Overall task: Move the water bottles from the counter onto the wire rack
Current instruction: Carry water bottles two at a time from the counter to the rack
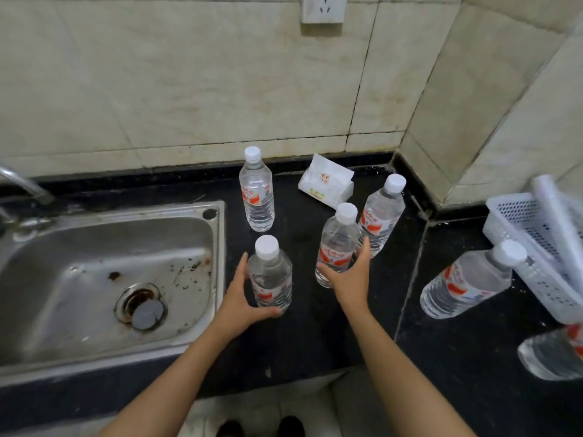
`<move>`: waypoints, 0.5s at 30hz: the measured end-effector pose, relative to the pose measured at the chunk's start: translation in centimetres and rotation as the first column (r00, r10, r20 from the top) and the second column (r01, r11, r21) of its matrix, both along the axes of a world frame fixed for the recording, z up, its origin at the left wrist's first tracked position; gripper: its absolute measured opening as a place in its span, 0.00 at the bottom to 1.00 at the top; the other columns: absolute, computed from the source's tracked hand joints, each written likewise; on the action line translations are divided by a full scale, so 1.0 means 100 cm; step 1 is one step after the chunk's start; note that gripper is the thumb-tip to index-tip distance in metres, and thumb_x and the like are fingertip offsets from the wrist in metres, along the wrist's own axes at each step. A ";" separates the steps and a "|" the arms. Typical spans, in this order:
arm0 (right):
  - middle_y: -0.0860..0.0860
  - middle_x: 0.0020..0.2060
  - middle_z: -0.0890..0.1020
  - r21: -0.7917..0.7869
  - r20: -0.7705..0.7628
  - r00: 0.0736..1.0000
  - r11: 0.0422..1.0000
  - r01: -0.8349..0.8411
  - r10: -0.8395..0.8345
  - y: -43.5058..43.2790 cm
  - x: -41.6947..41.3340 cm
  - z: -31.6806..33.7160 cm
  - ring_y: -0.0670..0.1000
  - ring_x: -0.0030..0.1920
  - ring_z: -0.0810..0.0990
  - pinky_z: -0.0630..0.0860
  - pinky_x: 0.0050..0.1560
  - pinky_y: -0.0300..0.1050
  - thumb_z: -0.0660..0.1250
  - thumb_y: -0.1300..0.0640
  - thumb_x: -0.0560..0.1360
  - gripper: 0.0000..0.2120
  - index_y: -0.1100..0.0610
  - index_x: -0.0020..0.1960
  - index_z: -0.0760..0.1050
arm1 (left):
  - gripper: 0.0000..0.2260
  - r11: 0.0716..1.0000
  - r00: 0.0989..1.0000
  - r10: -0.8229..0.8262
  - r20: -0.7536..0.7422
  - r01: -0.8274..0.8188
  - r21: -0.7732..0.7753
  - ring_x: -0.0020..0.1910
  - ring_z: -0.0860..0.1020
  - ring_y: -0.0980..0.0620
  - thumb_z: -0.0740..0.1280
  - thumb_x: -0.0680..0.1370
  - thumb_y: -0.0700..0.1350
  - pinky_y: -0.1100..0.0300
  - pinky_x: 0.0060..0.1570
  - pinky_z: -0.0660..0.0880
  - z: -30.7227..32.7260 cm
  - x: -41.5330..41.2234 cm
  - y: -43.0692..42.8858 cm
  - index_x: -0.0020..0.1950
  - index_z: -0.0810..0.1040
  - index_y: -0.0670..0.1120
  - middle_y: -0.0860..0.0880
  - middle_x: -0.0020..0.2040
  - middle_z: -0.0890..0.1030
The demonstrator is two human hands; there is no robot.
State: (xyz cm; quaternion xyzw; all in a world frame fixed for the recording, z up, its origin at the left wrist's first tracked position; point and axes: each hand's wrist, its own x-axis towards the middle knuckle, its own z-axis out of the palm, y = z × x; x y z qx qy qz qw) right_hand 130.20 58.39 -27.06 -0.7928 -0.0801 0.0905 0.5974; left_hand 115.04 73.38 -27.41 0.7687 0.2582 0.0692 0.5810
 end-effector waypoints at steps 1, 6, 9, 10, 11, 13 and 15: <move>0.47 0.66 0.68 0.025 -0.025 1.000 1.000 -0.013 0.014 0.003 0.005 -0.002 0.48 0.68 0.66 0.65 0.69 0.48 0.79 0.63 0.59 0.53 0.49 0.74 0.51 | 0.54 0.999 1.000 -0.025 -0.007 0.025 -0.024 0.62 0.71 0.63 0.79 0.60 0.39 0.67 0.63 0.67 0.002 0.005 0.001 0.75 0.48 0.50 0.52 0.68 0.68; 0.48 0.64 0.71 0.071 -0.095 0.995 0.997 0.022 -0.016 0.016 0.014 -0.011 0.46 0.62 0.69 0.66 0.64 0.46 0.78 0.64 0.60 0.49 0.50 0.72 0.54 | 0.39 0.999 0.999 -0.044 -0.011 0.044 0.000 0.48 0.75 0.73 0.78 0.60 0.33 0.79 0.44 0.71 0.003 0.027 0.007 0.66 0.63 0.46 0.55 0.55 0.76; 0.47 0.55 0.76 0.006 -0.091 0.995 0.999 0.043 -0.042 0.018 0.016 -0.016 0.51 0.59 0.75 0.70 0.59 0.44 0.78 0.61 0.60 0.36 0.45 0.61 0.63 | 0.37 1.000 1.000 0.009 0.005 -0.009 -0.011 0.51 0.77 0.64 0.79 0.59 0.38 0.70 0.49 0.72 0.001 0.035 0.008 0.63 0.67 0.49 0.55 0.53 0.78; 0.45 0.52 0.76 -0.025 -0.089 0.995 0.999 0.035 -0.037 0.017 0.017 -0.015 0.51 0.57 0.76 0.71 0.58 0.44 0.78 0.59 0.60 0.35 0.43 0.59 0.63 | 0.36 1.000 1.000 0.026 0.008 -0.026 -0.017 0.51 0.78 0.61 0.79 0.58 0.40 0.65 0.51 0.73 0.000 0.038 0.007 0.63 0.68 0.49 0.55 0.53 0.79; 0.44 0.51 0.75 -0.047 -0.089 0.996 0.999 0.025 -0.029 0.015 0.018 -0.015 0.51 0.56 0.76 0.71 0.58 0.45 0.78 0.58 0.60 0.34 0.42 0.58 0.62 | 0.34 0.999 0.999 0.041 0.004 -0.041 -0.023 0.51 0.79 0.59 0.79 0.58 0.41 0.62 0.52 0.73 -0.001 0.041 0.006 0.61 0.69 0.51 0.55 0.52 0.80; 0.46 0.53 0.77 -0.081 -0.087 0.996 0.997 0.016 -0.023 0.011 0.017 -0.015 0.50 0.56 0.76 0.72 0.60 0.48 0.78 0.56 0.60 0.34 0.43 0.59 0.64 | 0.29 0.998 0.998 0.063 0.002 -0.063 -0.031 0.48 0.78 0.61 0.78 0.60 0.40 0.63 0.49 0.74 -0.003 0.047 0.004 0.55 0.71 0.58 0.58 0.49 0.80; 0.47 0.53 0.78 -0.133 -0.083 0.996 0.991 0.026 -0.037 0.009 0.013 -0.014 0.50 0.56 0.77 0.73 0.60 0.48 0.78 0.55 0.59 0.36 0.45 0.63 0.65 | 0.26 0.998 0.998 0.069 0.004 -0.068 -0.015 0.45 0.77 0.65 0.78 0.61 0.40 0.71 0.43 0.71 -0.003 0.052 0.004 0.49 0.70 0.60 0.61 0.46 0.78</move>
